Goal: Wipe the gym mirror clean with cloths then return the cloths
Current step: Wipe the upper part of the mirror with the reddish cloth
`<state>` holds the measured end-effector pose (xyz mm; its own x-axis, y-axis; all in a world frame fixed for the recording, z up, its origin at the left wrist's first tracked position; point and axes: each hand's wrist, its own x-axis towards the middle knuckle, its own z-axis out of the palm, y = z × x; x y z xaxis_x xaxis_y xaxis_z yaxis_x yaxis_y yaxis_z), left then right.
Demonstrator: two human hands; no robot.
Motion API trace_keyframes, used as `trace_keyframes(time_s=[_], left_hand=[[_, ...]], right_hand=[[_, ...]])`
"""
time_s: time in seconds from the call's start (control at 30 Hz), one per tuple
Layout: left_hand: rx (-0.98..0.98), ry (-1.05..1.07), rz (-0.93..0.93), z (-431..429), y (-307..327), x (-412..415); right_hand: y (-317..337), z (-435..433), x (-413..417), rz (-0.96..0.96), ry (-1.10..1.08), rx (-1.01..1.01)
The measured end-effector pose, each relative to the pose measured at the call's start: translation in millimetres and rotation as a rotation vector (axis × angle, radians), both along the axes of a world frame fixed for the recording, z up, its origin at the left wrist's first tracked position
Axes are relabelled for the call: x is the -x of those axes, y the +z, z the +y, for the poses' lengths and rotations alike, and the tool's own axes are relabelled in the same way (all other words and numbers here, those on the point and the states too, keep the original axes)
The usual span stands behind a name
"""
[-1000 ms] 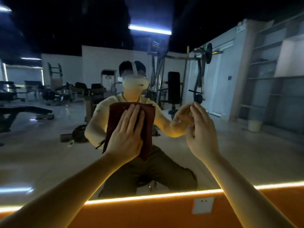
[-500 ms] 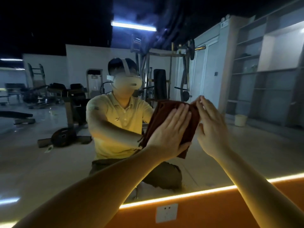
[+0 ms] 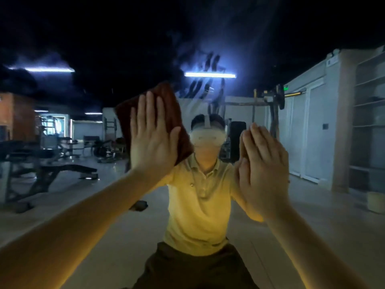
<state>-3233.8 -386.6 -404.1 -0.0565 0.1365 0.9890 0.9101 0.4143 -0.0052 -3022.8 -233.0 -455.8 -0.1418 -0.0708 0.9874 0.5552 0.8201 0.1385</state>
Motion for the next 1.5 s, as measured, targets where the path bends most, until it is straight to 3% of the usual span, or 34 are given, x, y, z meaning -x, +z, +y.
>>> trace_keyframes(time_s=[0.13, 0.27, 0.33, 0.4, 0.5, 0.63, 0.7, 0.77, 0.87, 0.93, 1.0, 1.1, 1.2, 1.3, 1.37, 1.43, 1.5], left_hand=[[-0.022, 0.007, 0.083, 70.3, 22.4, -76.4], [0.328, 0.023, 0.377, 73.1, -22.7, -84.6], [0.485, 0.145, 0.536, 46.6, -26.6, -63.4], [0.539, 0.291, 0.583, 14.3, -8.6, -39.0], [0.416, 0.334, 0.344, -16.1, 44.2, -17.7], [-0.023, 0.111, -0.176, 16.3, 117.5, -47.4], [-0.139, 0.061, -0.236, 48.4, 113.9, -72.1], [-0.051, 0.074, -0.044, 72.8, 74.4, -90.1], [0.331, 0.110, 0.402, 70.1, 26.5, -81.4], [0.525, 0.156, 0.641, 49.9, 43.4, -58.0], [0.588, 0.218, 0.724, 30.4, 86.9, -37.9], [0.458, 0.235, 0.535, 13.9, 172.6, -26.9], [0.199, 0.171, 0.223, 15.7, 243.2, -38.2], [-0.053, 0.086, 0.018, 46.1, 253.2, -65.0], [-0.015, 0.089, 0.148, 72.0, 210.5, -85.1], [0.173, 0.046, 0.446, 87.5, 156.6, -94.6], [0.411, 0.007, 0.680, 78.4, 146.7, -88.0]], right_hand=[[10.1, 25.6, -12.3, -0.071, 0.071, -0.108], [21.1, 29.8, -19.1, -0.032, 0.215, -0.148], [39.1, 31.6, -22.4, 0.009, 0.245, -0.138], [54.1, 32.8, -25.3, -0.003, 0.225, -0.089], [56.9, 34.4, -21.9, -0.030, 0.174, -0.109], [53.1, 40.1, -15.8, -0.023, 0.154, -0.156], [54.1, 41.4, -16.2, -0.014, 0.167, -0.146], [60.7, 39.4, -19.4, 0.016, 0.219, -0.138], [95.2, 36.1, -31.8, 0.059, 0.242, -0.175], [129.5, 34.3, -42.2, 0.062, 0.193, -0.186], [166.7, 33.3, -50.1, 0.052, 0.107, -0.162], [206.9, 35.7, -49.7, -0.012, -0.038, -0.095], [212.7, 42.6, -39.4, -0.001, -0.125, -0.067], [209.7, 49.4, -34.7, 0.043, -0.115, -0.110], [209.6, 53.2, -35.8, 0.069, -0.068, -0.136], [210.2, 53.4, -38.4, 0.087, 0.009, -0.126], [208.1, 51.7, -41.0, 0.096, 0.088, -0.114]])
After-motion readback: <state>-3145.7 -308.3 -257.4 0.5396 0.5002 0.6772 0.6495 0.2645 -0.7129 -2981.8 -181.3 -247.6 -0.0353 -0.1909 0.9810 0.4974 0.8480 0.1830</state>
